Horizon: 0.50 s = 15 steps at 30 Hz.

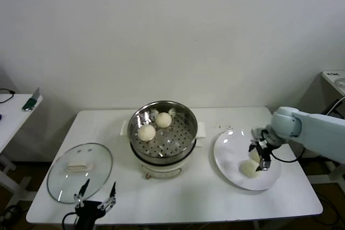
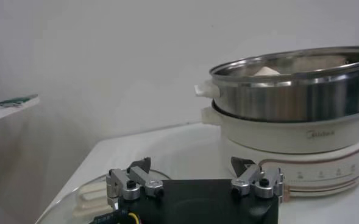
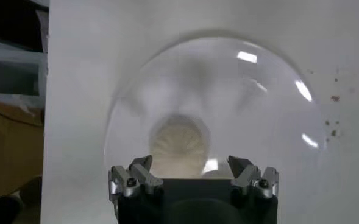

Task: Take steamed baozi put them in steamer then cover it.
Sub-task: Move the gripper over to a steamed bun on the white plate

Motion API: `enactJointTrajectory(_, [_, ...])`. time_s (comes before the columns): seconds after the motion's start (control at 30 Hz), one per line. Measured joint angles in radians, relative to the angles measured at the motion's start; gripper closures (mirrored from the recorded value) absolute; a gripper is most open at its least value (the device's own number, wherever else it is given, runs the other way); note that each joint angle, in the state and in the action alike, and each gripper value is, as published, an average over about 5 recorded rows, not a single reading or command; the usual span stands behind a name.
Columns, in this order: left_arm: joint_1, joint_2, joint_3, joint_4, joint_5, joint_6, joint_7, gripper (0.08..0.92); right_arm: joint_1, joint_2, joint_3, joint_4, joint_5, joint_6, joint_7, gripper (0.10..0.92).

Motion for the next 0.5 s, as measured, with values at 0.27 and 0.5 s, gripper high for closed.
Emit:
enactJointTrajectory(0.27, [0.000,-0.001,0.001,0.001,0.005,0.001,-0.001,0.177,-0.115,-0.003,0.091,-0.021,-0.038,-0.011,0.023,0.203])
enactJointTrajectory(0.5, [-0.003,-0.001,0.003,-0.001,0.010,0.005,-0.001,0.177,-0.149,-0.004,0.128,-0.025,-0.054,-0.014,0.033,0.222])
